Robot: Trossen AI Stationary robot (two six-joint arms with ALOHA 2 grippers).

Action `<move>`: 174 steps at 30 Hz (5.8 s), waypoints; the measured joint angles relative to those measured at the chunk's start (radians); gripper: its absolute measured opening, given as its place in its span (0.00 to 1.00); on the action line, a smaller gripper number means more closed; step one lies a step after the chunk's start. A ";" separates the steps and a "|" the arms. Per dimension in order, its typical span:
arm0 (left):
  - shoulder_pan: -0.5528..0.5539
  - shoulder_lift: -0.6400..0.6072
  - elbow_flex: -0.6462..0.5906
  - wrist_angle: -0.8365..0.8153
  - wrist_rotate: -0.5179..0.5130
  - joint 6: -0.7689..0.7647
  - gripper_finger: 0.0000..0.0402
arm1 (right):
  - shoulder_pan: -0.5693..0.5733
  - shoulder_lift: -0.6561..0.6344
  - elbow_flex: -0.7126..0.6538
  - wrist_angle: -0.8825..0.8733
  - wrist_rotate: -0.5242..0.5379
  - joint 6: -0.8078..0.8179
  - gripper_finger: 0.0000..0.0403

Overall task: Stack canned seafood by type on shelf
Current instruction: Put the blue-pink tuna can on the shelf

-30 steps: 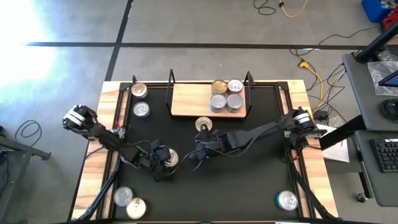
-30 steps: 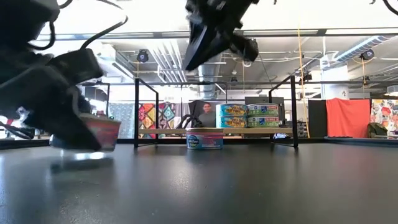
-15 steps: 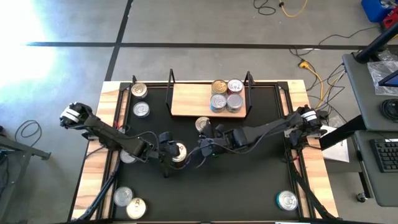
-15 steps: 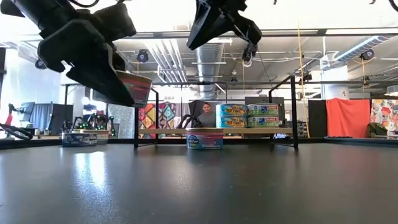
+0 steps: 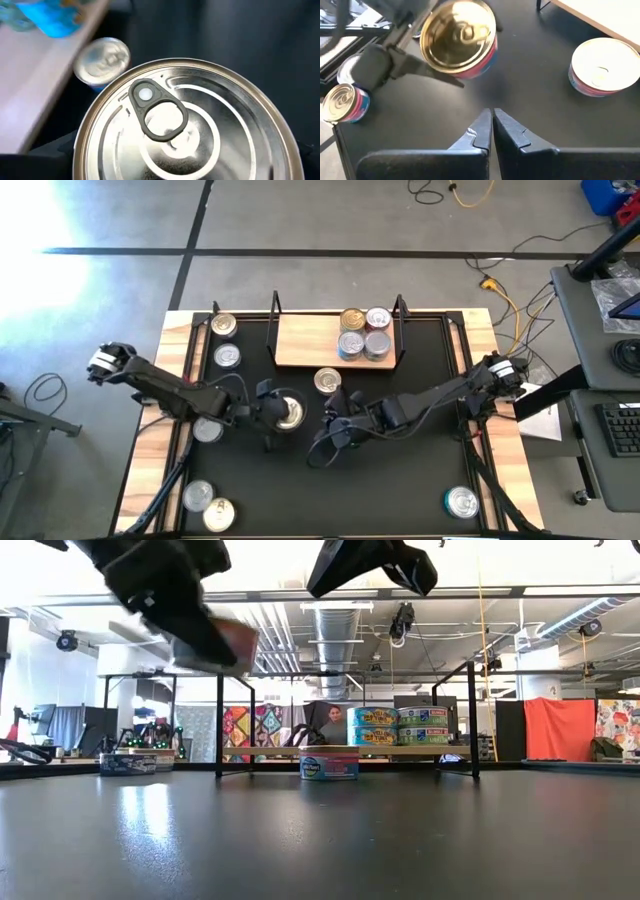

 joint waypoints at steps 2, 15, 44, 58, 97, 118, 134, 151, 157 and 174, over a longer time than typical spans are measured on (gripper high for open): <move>0.032 -0.005 0.038 -0.029 0.003 0.004 0.91 | 0.000 -0.001 0.000 -0.006 0.000 0.005 0.02; 0.265 -0.016 0.151 -0.125 0.104 0.122 0.91 | 0.019 -0.044 -0.001 -0.121 0.000 0.050 0.02; 0.540 -0.016 0.301 -0.151 0.312 0.107 0.91 | 0.112 -0.047 -0.001 -0.356 -0.115 0.178 0.02; 0.624 0.186 0.538 -0.336 0.366 0.208 0.91 | 0.126 -0.052 -0.001 -0.390 -0.117 0.185 0.02; 0.701 0.549 0.681 -0.294 0.277 0.121 0.91 | 0.212 -0.187 -0.001 -0.508 -0.132 0.217 0.02; 0.677 0.651 0.661 -0.303 0.318 0.324 0.98 | 0.265 -0.189 -0.001 -0.581 -0.187 0.427 0.02; 0.637 0.647 0.664 -0.309 0.144 0.312 0.99 | 0.262 -0.251 -0.001 -0.645 -0.187 0.493 0.08; 0.647 0.648 0.666 -0.294 0.287 0.281 0.99 | 0.224 -0.289 -0.001 -0.641 -0.096 0.396 0.08; 0.671 0.648 0.666 -0.293 0.411 0.282 0.99 | 0.171 -0.330 -0.001 -0.638 -0.105 0.288 0.08; 0.690 0.655 0.710 -0.353 0.460 0.170 0.99 | 0.034 -0.381 -0.001 -0.610 -0.250 -0.004 0.08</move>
